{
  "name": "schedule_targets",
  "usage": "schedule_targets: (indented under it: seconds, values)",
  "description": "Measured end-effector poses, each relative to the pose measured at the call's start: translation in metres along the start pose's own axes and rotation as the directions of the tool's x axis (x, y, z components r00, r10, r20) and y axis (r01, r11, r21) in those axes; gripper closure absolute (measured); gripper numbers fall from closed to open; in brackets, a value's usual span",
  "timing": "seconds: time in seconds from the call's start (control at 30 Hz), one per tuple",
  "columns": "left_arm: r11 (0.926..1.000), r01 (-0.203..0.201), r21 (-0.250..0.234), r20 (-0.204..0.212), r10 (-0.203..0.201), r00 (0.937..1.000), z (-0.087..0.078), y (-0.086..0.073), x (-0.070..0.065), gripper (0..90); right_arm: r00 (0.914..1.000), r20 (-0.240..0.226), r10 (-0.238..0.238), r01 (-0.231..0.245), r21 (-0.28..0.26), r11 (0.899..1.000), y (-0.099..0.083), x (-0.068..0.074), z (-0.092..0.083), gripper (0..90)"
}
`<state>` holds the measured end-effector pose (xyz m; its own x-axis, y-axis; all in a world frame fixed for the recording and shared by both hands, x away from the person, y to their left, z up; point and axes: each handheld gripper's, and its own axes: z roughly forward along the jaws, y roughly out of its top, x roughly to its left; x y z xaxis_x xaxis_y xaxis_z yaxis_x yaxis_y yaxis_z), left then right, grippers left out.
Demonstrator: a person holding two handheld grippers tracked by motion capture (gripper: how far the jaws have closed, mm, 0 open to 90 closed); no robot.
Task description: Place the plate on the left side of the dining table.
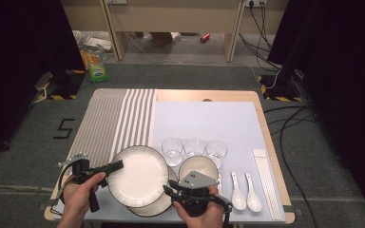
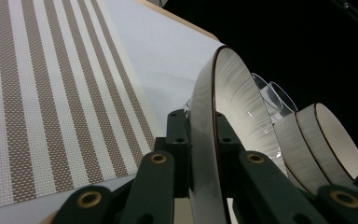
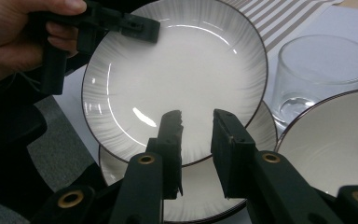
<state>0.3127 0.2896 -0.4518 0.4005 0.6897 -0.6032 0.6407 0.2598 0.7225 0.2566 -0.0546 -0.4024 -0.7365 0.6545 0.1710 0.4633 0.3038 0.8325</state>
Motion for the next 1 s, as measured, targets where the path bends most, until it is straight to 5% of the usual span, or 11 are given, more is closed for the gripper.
schedule_targets:
  seconds: [1.0]
  values:
    - [0.9985, 0.003, -0.055, -0.002, -0.003, 1.0000, -0.011, 0.012, 0.005, 81.0, 0.9954, 0.091, 0.032, -0.022, -0.110, 0.994, 0.008, -0.025, -0.027, 66.6]
